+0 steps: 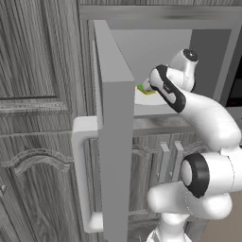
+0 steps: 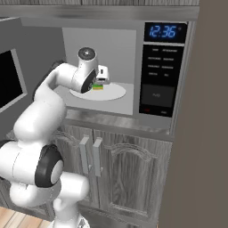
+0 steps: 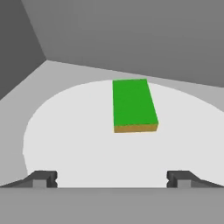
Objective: Place the sponge inside the microwave to prepare for sanitizing.
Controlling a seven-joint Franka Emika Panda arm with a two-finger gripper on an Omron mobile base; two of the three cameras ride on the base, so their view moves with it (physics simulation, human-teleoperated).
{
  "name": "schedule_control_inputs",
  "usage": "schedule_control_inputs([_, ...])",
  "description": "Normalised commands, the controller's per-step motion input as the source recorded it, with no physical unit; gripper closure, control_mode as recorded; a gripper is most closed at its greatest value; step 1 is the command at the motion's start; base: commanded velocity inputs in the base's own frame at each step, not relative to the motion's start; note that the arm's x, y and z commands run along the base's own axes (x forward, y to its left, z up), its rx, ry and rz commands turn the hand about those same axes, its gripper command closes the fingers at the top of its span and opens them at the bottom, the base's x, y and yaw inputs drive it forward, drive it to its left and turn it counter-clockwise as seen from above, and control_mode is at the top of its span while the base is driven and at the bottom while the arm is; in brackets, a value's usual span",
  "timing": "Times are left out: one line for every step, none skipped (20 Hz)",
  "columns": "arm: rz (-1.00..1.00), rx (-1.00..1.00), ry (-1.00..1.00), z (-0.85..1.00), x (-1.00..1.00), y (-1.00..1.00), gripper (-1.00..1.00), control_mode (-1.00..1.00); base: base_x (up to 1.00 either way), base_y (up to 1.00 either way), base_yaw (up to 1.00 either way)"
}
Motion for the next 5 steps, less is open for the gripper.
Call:
schedule_control_inputs([0.0, 0.0, 0.05, 0.33, -0.34, 0.0, -1.0, -1.0, 0.0, 0.0, 0.0])
schedule_control_inputs([0.0, 0.0, 0.06, 0.35, -0.33, 0.0, -1.0, -1.0, 0.0, 0.0, 0.0])
schedule_control_inputs([0.0, 0.0, 0.07, 0.36, -0.35, 0.0, -1.0, -1.0, 0.0, 0.0, 0.0])
schedule_control_inputs([0.0, 0.0, 0.07, 0.37, -0.37, 0.0, -1.0, -1.0, 0.0, 0.0, 0.0])
schedule_control_inputs([0.0, 0.0, 0.09, 0.37, -0.39, 0.0, -1.0, -1.0, 0.0, 0.0, 0.0])
